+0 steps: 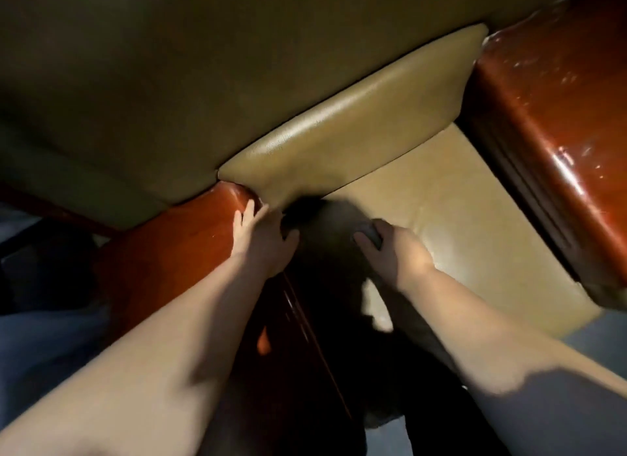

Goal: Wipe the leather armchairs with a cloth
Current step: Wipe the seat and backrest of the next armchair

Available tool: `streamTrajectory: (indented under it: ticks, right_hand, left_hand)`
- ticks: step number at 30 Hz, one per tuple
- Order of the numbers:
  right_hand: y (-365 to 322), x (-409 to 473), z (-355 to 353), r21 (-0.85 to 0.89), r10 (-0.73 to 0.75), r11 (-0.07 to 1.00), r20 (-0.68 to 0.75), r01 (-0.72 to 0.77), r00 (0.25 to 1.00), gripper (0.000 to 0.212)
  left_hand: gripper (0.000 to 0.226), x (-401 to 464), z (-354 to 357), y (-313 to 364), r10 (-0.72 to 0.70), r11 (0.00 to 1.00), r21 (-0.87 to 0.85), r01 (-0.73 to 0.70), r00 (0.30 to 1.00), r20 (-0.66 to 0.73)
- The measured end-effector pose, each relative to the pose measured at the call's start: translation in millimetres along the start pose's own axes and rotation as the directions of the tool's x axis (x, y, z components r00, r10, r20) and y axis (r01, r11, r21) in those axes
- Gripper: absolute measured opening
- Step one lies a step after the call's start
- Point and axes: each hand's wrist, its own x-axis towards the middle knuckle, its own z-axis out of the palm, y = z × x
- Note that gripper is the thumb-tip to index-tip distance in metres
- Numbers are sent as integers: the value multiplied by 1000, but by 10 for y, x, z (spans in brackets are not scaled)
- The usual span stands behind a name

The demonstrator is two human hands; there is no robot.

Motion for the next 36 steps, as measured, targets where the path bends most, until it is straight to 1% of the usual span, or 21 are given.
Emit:
streamTrajectory:
  ticks: [1, 2, 4, 5, 6, 8, 9, 11, 14, 17, 20, 23, 26, 29, 33, 36]
  right_hand:
    - [31, -88, -84, -12, 7, 1000, 48, -7, 999, 45]
    - [77, -170, -265, -42, 31, 999, 67, -29, 997, 49]
    - [239, -314, -506, -40, 42, 998, 83, -39, 996, 59]
    - [325, -418, -650, -23, 30, 999, 99, -28, 995, 59]
    - [390, -510, -774, -27, 27, 999, 109, -24, 994, 55]
    - [463, -677, -1089, -102, 0, 995, 154, 16, 988, 44]
    - [486, -732, -1240, -139, -11, 990, 165, 34, 986, 46]
    - [485, -821, -1636, -207, -28, 976, 169, 63, 985, 55]
    - [428, -894, -2191, -292, -97, 946, 155, 139, 983, 52]
    - [305, -1029, -2685, -339, -165, 922, 89, 186, 982, 54]
    - [181, -1238, -2950, -314, -190, 931, 23, 188, 982, 54]
    - [50, -1525, -3090, -253, -184, 955, -93, 156, 978, 49]
    - [-33, -1835, -3161, -297, -199, 944, -178, 140, 964, 54]
    - [-102, -2188, -3175, -321, -224, 936, -218, 147, 950, 55]
    - [-96, -2702, -3253, -303, -193, 948, -313, 95, 930, 53]
    - [40, -3076, -3231, -255, -127, 966, -364, 32, 922, 56]
  left_hand:
    - [59, -126, -57, 39, 4, 1000, -22, -3, 1000, 20]
    - [55, -225, -217, 152, -3, 999, -46, 4, 1000, 27]
    - [55, -409, -466, 325, -21, 995, -95, 31, 994, 105]
    - [55, -553, -578, 418, -25, 996, -84, 38, 989, 146]
    - [55, -675, -651, 491, -25, 998, -56, 35, 985, 170]
    - [56, -925, -855, 646, -37, 998, -33, 44, 982, 185]
    - [58, -1007, -932, 710, -47, 998, -28, 53, 982, 185]
    - [62, -1200, -1118, 889, -62, 996, -59, 73, 983, 174]
    - [63, -1495, -1405, 1255, -37, 987, -150, 60, 987, 157]
    - [60, -1798, -1680, 1555, 38, 986, -165, -21, 994, 100]
    - [61, -2002, -1814, 1642, 81, 990, -120, -73, 995, 59]
    - [60, -2165, -2050, 1673, 137, 990, -38, -136, 990, 24]
    - [57, -2374, -2187, 1672, 189, 982, -26, -190, 981, -36]
    - [57, -2560, -2224, 1605, 209, 977, -33, -212, 974, -85]
    - [55, -2786, -2296, 1652, 289, 957, -2, -291, 949, -128]
    - [54, -2933, -2343, 1816, 356, 934, 42, -354, 922, -148]
